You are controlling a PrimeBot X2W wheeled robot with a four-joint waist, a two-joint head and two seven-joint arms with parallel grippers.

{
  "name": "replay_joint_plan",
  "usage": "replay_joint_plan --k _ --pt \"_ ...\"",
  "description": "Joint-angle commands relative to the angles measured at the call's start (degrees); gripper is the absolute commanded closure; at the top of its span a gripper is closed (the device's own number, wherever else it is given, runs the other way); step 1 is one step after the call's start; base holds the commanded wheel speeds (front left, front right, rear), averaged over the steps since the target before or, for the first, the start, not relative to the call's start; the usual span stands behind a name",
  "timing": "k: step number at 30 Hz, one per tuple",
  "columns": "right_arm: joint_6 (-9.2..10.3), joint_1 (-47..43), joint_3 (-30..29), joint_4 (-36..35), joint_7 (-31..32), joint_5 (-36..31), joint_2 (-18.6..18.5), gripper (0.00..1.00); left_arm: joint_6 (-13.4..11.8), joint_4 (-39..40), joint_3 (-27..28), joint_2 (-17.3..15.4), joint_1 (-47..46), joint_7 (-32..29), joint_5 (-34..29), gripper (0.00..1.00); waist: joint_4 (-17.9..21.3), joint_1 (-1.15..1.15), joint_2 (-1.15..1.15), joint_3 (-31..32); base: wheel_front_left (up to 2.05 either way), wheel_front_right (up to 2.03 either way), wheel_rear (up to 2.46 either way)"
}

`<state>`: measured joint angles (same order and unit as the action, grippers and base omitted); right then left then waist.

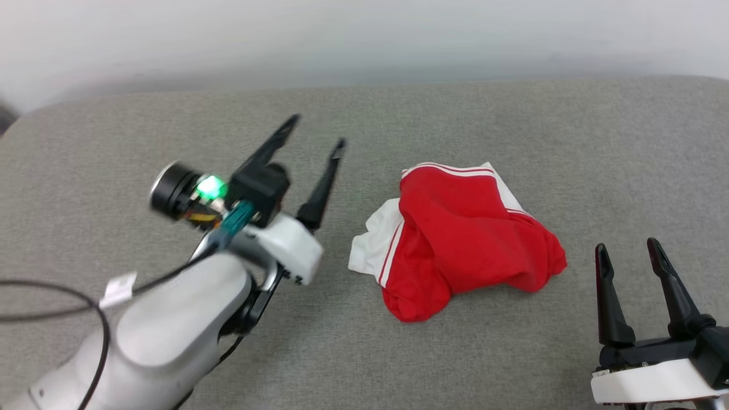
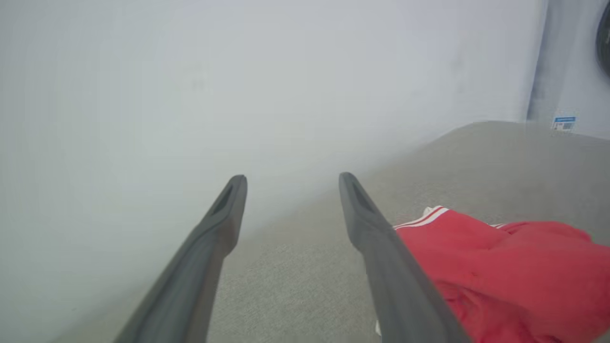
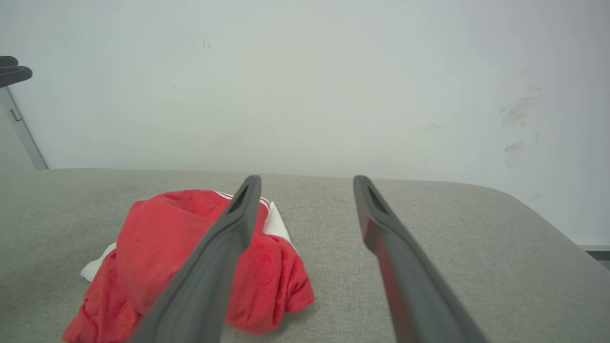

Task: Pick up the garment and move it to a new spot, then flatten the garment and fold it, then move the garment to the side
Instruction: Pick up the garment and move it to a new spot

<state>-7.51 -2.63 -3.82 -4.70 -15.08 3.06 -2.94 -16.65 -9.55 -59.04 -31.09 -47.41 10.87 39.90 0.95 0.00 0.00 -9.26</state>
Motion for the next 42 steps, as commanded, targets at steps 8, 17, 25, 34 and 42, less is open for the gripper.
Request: replay_joint_plan --k 8,17,25,34,42 --pt "0.04 -1.2 0.0 -0.1 -0.1 0.4 0.1 0.0 -11.8 1.8 10.3 1.3 13.4 4.4 -4.6 0.0 -1.7 0.0 0.0 1.7 0.0 0.0 0.0" --pt "0.04 -3.2 -0.7 -0.2 -0.1 0.5 0.1 0.0 -14.2 10.3 28.6 8.0 34.1 4.3 -18.2 0.0 -2.8 0.0 0.0 3.8 0.0 0.0 0.0" --pt "0.04 -4.8 -1.0 0.4 -0.1 1.1 0.1 0.0 -8.5 10.4 36.5 14.0 43.4 4.3 -24.6 0.0 -3.6 0.0 0.0 5.8 0.0 0.0 0.0" --pt "0.04 -7.2 -1.0 1.0 -0.1 3.6 0.1 0.0 -1.1 8.3 42.7 19.6 50.1 4.3 -29.1 0.0 -3.6 0.0 0.0 8.5 0.0 0.0 0.0" --pt "0.04 -8.8 -0.4 1.8 -0.1 5.8 0.1 0.0 3.9 6.6 46.1 22.4 52.6 4.3 -32.5 0.0 -3.3 0.0 0.0 9.6 0.0 0.0 0.0"
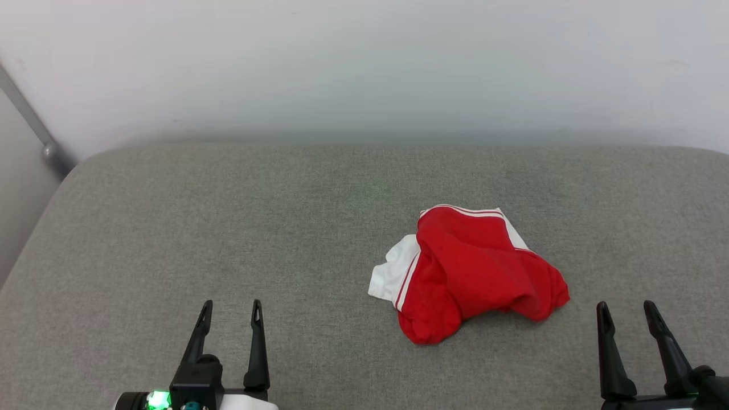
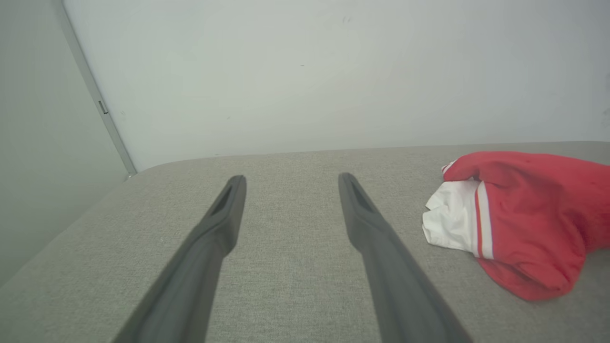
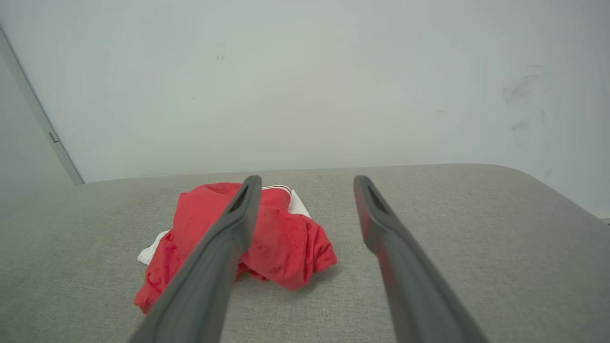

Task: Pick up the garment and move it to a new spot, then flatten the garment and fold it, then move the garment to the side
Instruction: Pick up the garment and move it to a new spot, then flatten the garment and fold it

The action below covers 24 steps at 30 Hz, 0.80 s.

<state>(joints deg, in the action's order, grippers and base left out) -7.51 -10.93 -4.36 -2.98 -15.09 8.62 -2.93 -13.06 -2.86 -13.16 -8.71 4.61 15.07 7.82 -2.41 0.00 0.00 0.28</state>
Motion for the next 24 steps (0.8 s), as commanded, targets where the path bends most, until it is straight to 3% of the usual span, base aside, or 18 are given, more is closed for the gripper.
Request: replay_joint_plan --k 1,6,24 --pt "0.04 -0.8 0.4 0.2 -0.1 0.6 0.1 0.0 0.7 -0.2 0.6 0.3 0.8 0.1 -0.7 0.0 0.0 0.0 0.0 0.1 0.0 0.0 0.0" --pt "0.04 -1.2 1.2 0.3 -0.1 1.5 0.1 0.0 3.5 -0.7 2.6 2.0 1.7 0.1 -2.5 0.0 0.1 0.0 0.0 0.3 0.0 0.0 0.0" --pt "0.04 -0.1 1.7 0.4 -0.1 1.7 0.1 0.0 7.1 -1.6 7.1 3.6 -1.3 0.2 -5.1 0.0 0.9 0.0 0.0 -0.2 0.0 0.0 0.0"
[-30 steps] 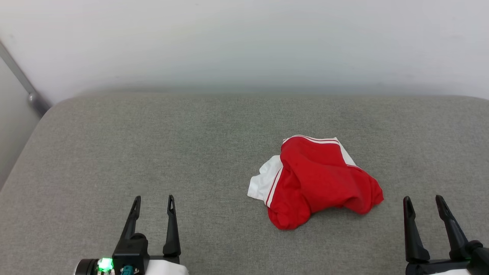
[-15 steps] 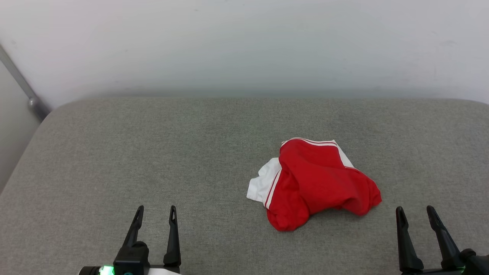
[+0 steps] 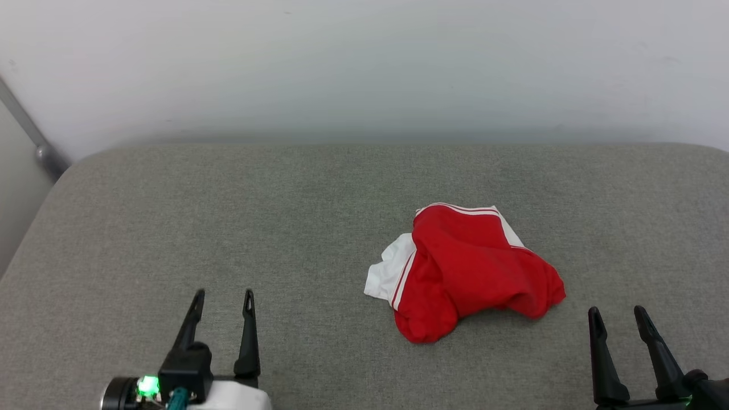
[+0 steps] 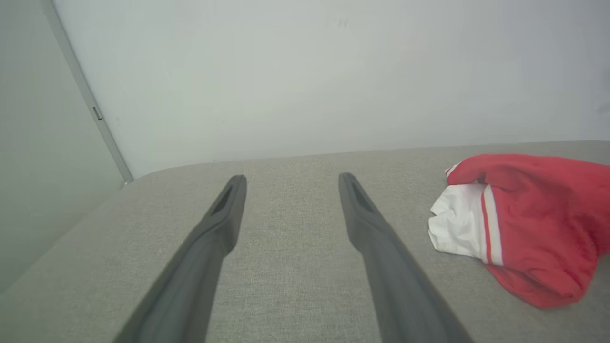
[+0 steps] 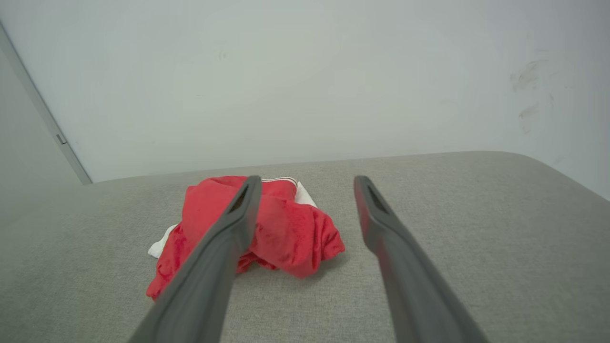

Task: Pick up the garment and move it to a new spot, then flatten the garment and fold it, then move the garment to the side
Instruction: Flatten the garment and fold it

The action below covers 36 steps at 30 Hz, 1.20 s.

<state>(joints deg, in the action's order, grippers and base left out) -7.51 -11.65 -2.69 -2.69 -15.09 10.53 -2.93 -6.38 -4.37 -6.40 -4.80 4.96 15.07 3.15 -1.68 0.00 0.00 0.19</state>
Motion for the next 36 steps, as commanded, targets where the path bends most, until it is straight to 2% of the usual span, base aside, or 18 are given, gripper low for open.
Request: replay_joint_plan --k 1,5,12,16,19,23,28,29,36 --pt "0.04 0.9 0.1 0.2 -0.1 -0.2 0.1 0.0 0.9 -0.1 0.6 -0.7 -3.0 0.2 -0.5 0.0 0.2 0.0 0.0 -0.2 0.0 0.0 0.0" --pt "0.04 1.5 0.3 -0.1 -0.1 -0.5 0.1 0.0 4.0 -1.7 0.4 -2.4 -9.9 0.2 -1.0 0.0 0.6 0.0 0.0 -0.8 0.0 0.0 0.0" --pt "0.04 3.6 -0.3 -0.8 -0.1 -1.4 0.1 0.0 9.6 -8.9 -2.3 -5.0 -25.8 -1.0 -1.7 0.0 2.2 0.0 0.0 -3.7 0.0 0.0 0.0" --pt "0.04 5.2 -0.6 -1.2 -0.1 -1.4 0.1 0.0 12.4 -13.3 -5.7 -5.7 -35.6 -6.6 -1.3 0.0 2.9 0.0 0.0 -6.2 0.0 0.0 0.0" --pt "0.04 6.4 -0.4 -1.3 -0.1 -1.4 0.1 0.0 13.4 -16.4 -9.6 -6.3 -42.4 -13.1 0.4 0.0 3.4 0.0 0.0 -8.1 0.0 0.0 0.0" --pt "0.04 8.0 -0.1 -1.4 -0.1 -1.4 0.1 0.0 13.7 -19.3 -20.2 -7.4 -50.7 -24.2 7.0 0.0 4.0 0.0 0.0 -10.7 0.0 0.0 0.0" --pt "0.04 10.2 0.3 -1.6 -0.1 -1.6 0.1 0.0 13.7 -19.4 -36.1 -11.8 -60.5 -38.8 20.8 0.0 5.0 0.0 0.0 -13.9 0.0 0.0 0.0" --pt "0.04 10.2 0.3 -1.6 -0.1 -1.6 0.1 0.0 13.7 -19.4 -36.1 -11.8 -60.5 -38.8 20.8 0.0 5.0 0.0 0.0 -13.9 0.0 0.0 0.0" --pt "0.04 13.2 0.8 -1.7 -0.1 -1.2 0.1 0.0 13.7 -16.3 -54.0 -18.7 -71.1 -57.0 37.6 0.0 7.5 0.0 0.0 -18.9 0.0 0.0 0.0"
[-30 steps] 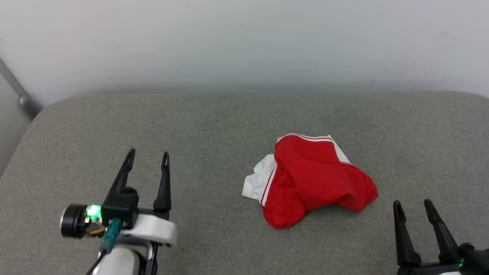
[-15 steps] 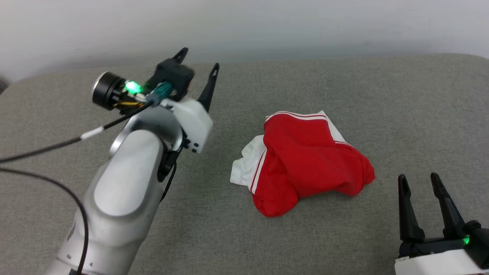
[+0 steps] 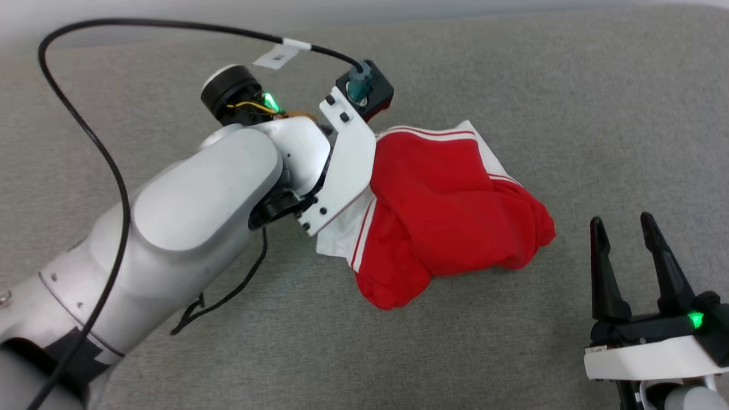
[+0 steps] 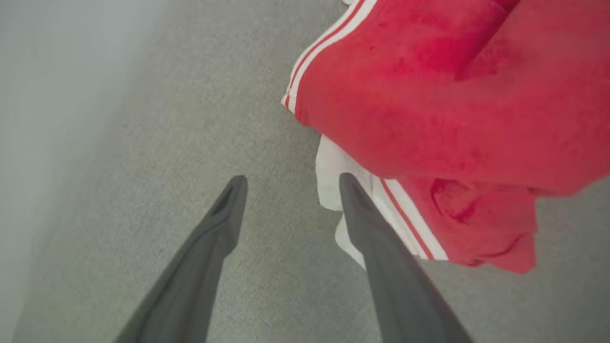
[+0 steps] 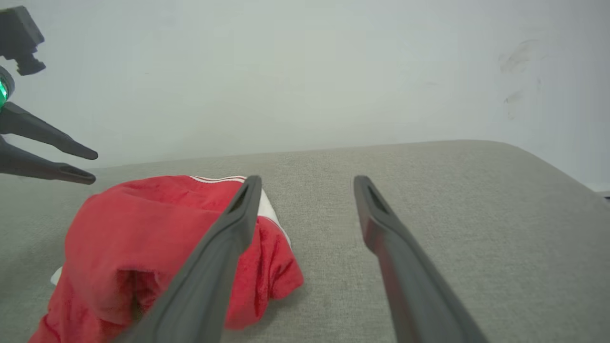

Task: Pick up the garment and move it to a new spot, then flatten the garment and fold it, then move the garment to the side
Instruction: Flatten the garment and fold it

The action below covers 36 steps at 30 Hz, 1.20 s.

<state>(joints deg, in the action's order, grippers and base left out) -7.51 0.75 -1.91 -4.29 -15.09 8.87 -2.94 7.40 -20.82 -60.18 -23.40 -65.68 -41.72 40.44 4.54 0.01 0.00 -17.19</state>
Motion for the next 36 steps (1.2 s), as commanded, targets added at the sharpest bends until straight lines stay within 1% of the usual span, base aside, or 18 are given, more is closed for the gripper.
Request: replay_joint_plan --k 1,4,7,11,17,19,20,21,23,25,28,31,33,36 --pt "0.04 1.1 0.0 -0.1 -0.1 0.5 0.1 0.0 -0.1 0.7 -2.5 -0.9 -1.7 -2.6 2.2 0.0 1.6 -0.01 0.0 -2.3 0.0 0.0 0.0" --pt "0.04 2.3 0.2 -0.2 -0.1 0.9 0.1 0.0 -0.1 2.6 -8.3 -3.4 -4.9 -8.1 7.0 0.0 2.6 -0.01 0.0 -4.4 0.0 0.0 0.0" --pt "0.04 3.5 0.5 -0.2 -0.1 1.2 0.1 0.0 -0.1 4.3 -11.8 -5.0 -6.8 -11.7 9.3 0.0 3.5 -0.01 0.0 -6.4 0.0 0.0 0.0" --pt "0.04 5.1 1.0 -0.3 -0.1 1.8 0.1 0.0 -0.1 6.3 -13.1 -6.3 -6.8 -15.9 9.7 0.0 4.6 -0.01 0.0 -8.8 0.0 0.0 0.0" --pt "0.04 6.9 1.3 -0.2 -0.1 2.2 0.1 0.0 0.0 10.0 -14.0 -7.1 -1.5 -22.0 7.4 0.0 5.7 -0.01 0.0 -11.4 0.0 0.0 0.0" --pt "0.04 7.0 1.3 -0.1 -0.1 2.2 0.1 0.0 0.0 11.0 -14.3 -7.6 -0.5 -23.1 6.9 0.0 5.9 -0.01 0.0 -11.9 0.0 0.0 0.0" --pt "0.04 7.1 1.3 0.0 -0.1 2.2 0.1 0.0 0.0 11.3 -14.4 -7.7 -0.4 -23.4 6.7 0.76 5.9 -0.01 0.0 -12.0 0.0 0.0 0.0" --pt "0.04 7.2 1.3 0.0 -0.1 2.2 0.1 0.0 0.0 11.5 -14.4 -7.9 -0.3 -23.6 6.6 1.0 5.8 -0.01 0.0 -12.2 0.0 0.0 0.0" --pt "0.04 7.3 1.2 0.1 -0.1 2.0 0.1 0.0 0.0 11.9 -14.3 -8.2 -0.5 -23.2 6.3 1.0 5.6 -0.01 0.0 -12.1 0.0 0.0 0.0" --pt "0.04 7.1 1.2 0.2 -0.1 1.6 0.1 0.0 -0.1 11.8 -14.0 -8.1 -1.7 -21.2 6.3 1.0 5.0 -0.01 0.0 -11.4 0.0 0.0 0.0" --pt "0.04 5.8 0.8 0.4 -0.1 0.9 0.1 0.0 -0.1 12.1 -13.5 -7.5 -3.4 -17.2 5.9 1.0 3.4 -0.01 0.0 -9.4 0.0 0.0 0.0" --pt "0.04 4.3 0.1 0.6 -0.1 0.0 0.1 0.0 -0.1 12.4 -13.2 -7.8 -4.3 -12.2 6.3 1.0 1.2 -0.01 0.0 -6.9 0.0 0.0 0.0" --pt "0.04 3.3 -0.2 0.7 -0.1 -0.5 0.1 0.0 -0.1 12.2 -13.2 -8.6 -4.2 -8.6 7.0 1.0 -0.3 -0.01 0.0 -5.1 0.0 0.0 0.0" --pt "0.04 1.8 -0.6 0.8 -0.1 -1.5 0.1 0.0 -0.1 11.7 -13.2 -10.8 -3.2 -3.5 8.2 1.0 -2.5 -0.01 0.0 -2.6 0.0 0.0 0.0"
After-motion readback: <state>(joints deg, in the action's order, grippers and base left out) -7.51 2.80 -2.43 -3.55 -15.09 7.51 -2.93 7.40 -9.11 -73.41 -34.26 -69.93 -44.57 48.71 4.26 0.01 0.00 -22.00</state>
